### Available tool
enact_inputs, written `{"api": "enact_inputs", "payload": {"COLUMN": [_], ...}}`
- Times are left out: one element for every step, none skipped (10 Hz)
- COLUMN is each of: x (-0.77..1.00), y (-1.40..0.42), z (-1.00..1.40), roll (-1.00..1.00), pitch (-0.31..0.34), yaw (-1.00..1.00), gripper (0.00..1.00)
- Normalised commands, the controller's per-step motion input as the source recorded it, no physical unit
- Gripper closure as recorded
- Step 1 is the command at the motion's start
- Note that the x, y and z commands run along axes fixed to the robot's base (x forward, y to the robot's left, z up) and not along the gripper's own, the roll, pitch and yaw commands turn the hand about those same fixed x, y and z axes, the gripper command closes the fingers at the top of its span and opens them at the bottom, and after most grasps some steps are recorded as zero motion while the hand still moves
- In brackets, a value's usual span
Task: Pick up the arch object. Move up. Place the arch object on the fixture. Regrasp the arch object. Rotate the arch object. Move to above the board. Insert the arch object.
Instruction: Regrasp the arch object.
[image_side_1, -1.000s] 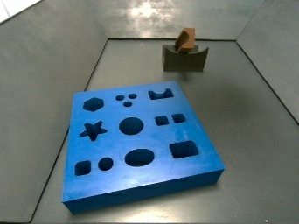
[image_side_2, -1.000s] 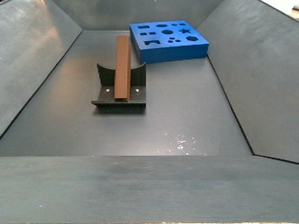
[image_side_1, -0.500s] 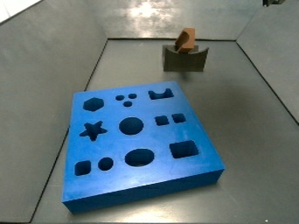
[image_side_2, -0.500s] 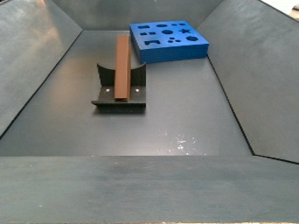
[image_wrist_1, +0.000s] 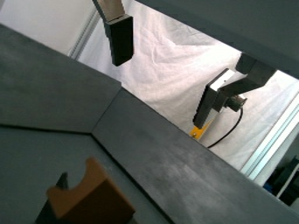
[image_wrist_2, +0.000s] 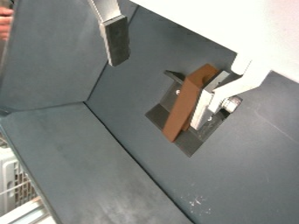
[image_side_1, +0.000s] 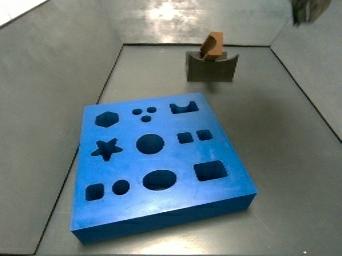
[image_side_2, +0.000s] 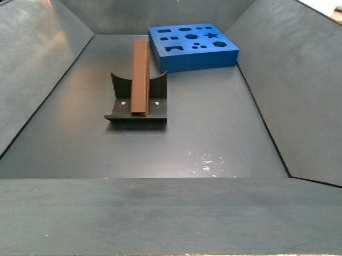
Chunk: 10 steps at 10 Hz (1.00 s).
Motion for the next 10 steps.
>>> {"api": "enact_inputs", "payload": {"x": [0.05, 0.06, 0.07, 0.07, 0.07, 0.07, 0.08, 0.07, 0.06, 0.06], "y": [0.04, 0.04, 0.03, 0.03, 0.03, 0.03, 0.02, 0.02, 0.01, 0.00], "z": [-1.00, -1.00, -1.00, -1.00, -1.00, -1.00, -0.98, -0.81, -0.59, -0.43], "roll": [0.11, 0.08, 0.07, 0.06, 0.06, 0.06, 0.06, 0.06, 0.06, 0.06], "pitch": [-0.095, -0.102, -0.111, -0.108, -0.099, -0.088, -0.075, -0.057, -0.030, -0.012], "yaw": [0.07, 0.05, 0.02, 0.00, -0.02, -0.03, -0.04, -0.04, -0.05, -0.04], "gripper": [0.00, 0.00, 0.00, 0.00, 0.00, 0.00, 0.00, 0.00, 0.00, 0.00]}}
